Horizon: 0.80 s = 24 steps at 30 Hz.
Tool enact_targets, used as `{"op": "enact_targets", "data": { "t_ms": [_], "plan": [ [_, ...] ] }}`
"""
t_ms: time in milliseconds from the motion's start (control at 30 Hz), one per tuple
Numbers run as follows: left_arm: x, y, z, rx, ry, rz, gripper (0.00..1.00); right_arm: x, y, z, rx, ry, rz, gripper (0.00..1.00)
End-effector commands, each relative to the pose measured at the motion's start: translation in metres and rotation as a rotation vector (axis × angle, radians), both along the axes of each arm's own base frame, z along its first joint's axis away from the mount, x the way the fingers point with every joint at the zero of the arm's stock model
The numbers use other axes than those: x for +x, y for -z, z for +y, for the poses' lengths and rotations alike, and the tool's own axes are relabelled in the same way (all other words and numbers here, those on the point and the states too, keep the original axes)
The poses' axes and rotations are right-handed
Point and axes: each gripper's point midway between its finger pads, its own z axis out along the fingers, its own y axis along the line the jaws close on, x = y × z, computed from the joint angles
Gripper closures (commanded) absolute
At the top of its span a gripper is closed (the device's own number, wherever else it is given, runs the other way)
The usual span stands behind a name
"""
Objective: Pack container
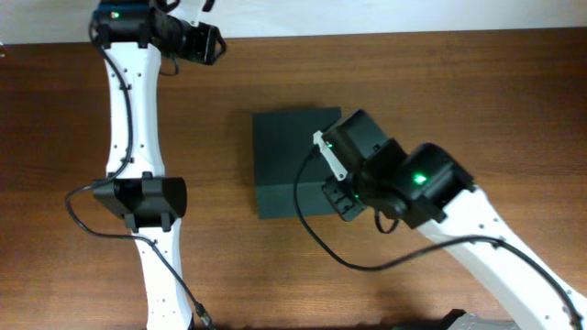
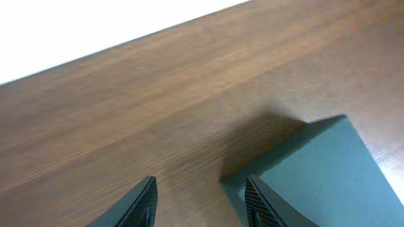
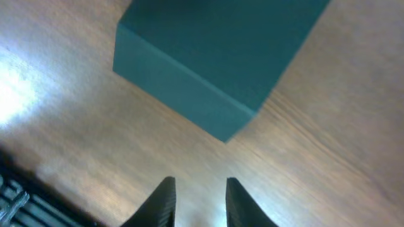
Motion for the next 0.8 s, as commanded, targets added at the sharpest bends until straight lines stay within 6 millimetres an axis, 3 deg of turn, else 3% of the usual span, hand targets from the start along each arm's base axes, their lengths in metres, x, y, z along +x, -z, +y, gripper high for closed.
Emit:
{"op": "enact_targets", "data": {
  "t_ms": [0, 167, 300, 333, 433, 767],
  "plan": [
    [-0.001, 0.043, -0.022, -0.089, 0.125, 0.083, 0.55, -0.004, 0.024, 0.005, 0.034, 0.009, 0.082, 0.73],
    [-0.008, 0.080, -0.034, -0.135, 0.210, 0.159, 0.61, -0.004, 0.059, 0.012, 0.039, 0.002, 0.154, 0.72],
    [-0.012, 0.108, -0.050, -0.157, 0.253, 0.215, 0.62, -0.003, 0.087, 0.015, 0.012, 0.002, 0.206, 0.82],
    [-0.014, 0.113, -0.059, -0.180, 0.271, 0.231, 0.63, -0.005, 0.097, 0.015, 0.000, 0.001, 0.233, 0.88],
    [-0.018, 0.121, -0.073, -0.186, 0.313, 0.239, 0.62, -0.005, 0.113, 0.016, -0.028, 0.004, 0.275, 0.96],
    [-0.024, 0.146, -0.113, -0.174, 0.394, 0.251, 0.63, -0.001, 0.140, 0.023, -0.049, 0.002, 0.331, 0.96]
  ]
}}
